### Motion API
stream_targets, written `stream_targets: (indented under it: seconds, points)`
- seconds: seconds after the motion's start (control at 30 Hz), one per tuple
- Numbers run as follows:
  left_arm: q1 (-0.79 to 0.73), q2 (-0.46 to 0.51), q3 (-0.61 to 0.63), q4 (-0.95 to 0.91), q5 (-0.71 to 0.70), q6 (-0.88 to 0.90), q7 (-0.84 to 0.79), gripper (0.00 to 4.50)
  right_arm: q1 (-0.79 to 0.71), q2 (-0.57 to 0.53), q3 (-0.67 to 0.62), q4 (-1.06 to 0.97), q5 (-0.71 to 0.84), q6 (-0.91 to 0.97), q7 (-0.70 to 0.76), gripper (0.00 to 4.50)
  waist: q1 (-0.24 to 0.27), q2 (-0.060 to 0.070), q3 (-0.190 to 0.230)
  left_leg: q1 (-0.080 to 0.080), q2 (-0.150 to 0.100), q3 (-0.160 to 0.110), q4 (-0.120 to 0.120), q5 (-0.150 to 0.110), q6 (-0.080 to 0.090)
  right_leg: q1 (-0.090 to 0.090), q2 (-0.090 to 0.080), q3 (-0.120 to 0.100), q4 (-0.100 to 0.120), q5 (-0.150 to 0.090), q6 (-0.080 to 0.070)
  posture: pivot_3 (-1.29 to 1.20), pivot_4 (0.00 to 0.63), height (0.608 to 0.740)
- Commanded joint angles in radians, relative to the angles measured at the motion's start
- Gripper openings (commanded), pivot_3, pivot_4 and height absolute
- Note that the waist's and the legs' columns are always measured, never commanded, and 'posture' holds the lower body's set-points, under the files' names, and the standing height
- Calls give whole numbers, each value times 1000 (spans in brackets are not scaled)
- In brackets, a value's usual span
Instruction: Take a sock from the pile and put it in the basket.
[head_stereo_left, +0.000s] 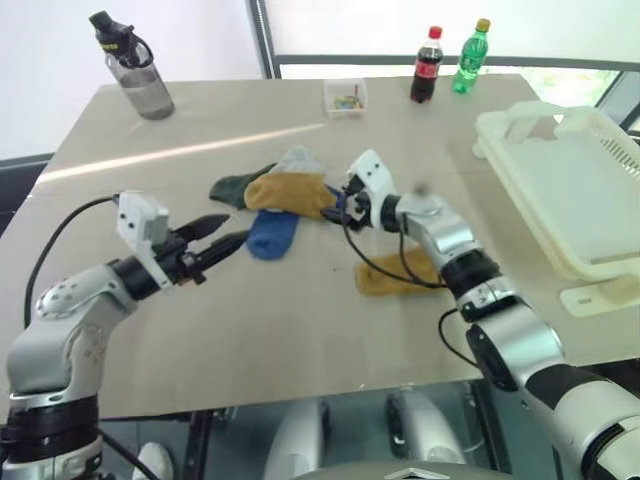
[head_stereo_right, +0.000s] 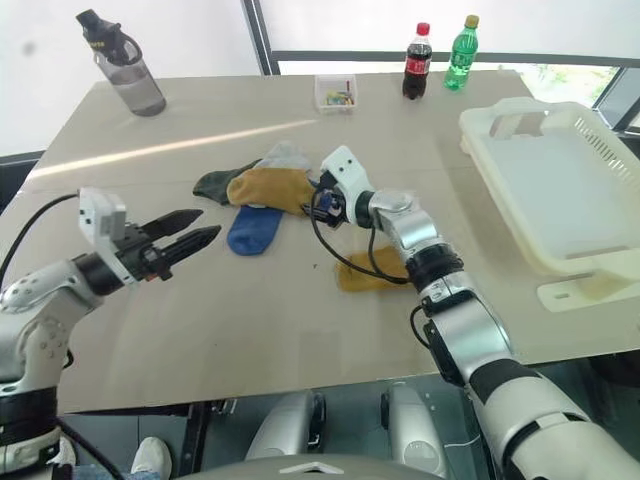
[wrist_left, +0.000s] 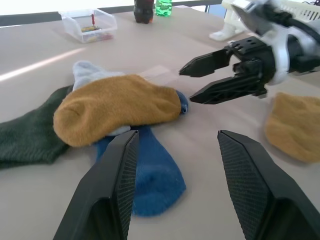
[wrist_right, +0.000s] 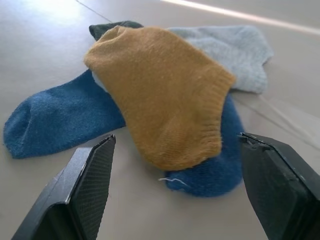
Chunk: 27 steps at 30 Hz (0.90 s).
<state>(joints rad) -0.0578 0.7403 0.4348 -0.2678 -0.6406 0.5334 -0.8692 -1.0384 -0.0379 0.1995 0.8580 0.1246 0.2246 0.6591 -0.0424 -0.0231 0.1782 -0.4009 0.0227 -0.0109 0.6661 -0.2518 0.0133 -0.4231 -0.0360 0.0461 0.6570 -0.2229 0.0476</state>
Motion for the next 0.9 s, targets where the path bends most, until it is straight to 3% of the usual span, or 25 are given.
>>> stream_targets:
  seconds: [0.03, 0.43, 0.53, 0.73, 0.77, 0.9]
  points:
    - [60, 27, 91, -103, -50, 16, 4, 2668, -80, 36, -50, 117, -10, -86, -34, 3969, -2, 0, 0, 0, 0, 0, 0, 0, 0, 0, 0, 0, 0, 0, 0, 0, 150, 740]
    - [191, 19, 181, -204, -109, 31, 40, 2668, -165, 74, -111, 331, -60, -185, -81, 3969, -3, 1, 1, 1, 0, 0, -2, 0, 0, 0, 1, 0, 0, 0, -1, 0, 150, 740]
    - [207, 20, 190, -210, -118, 29, 43, 2668, -162, 87, -117, 346, -70, -186, -67, 3289, -4, 1, 1, 1, 0, 0, -2, 0, 0, 0, 1, 0, 0, 0, -1, 0, 150, 740]
    - [240, 22, 201, -226, -136, 28, 40, 2668, -163, 107, -123, 364, -91, -205, -76, 357, -7, 1, 1, 1, 0, 0, -2, 0, 0, -1, 1, 0, 0, 0, -1, 0, 150, 740]
    - [246, 23, 202, -229, -137, 28, 38, 2668, -163, 109, -125, 366, -93, -207, -77, 64, -7, 1, 1, 1, 0, 0, -2, 0, 0, -1, 1, 0, 0, 0, -1, 0, 150, 740]
    - [262, 22, 202, -237, -142, 26, 37, 2668, -161, 111, -130, 369, -103, -214, -77, 64, -8, 1, 1, 1, 0, 0, -2, 0, 0, -1, 1, 0, 0, 0, -1, 0, 150, 740]
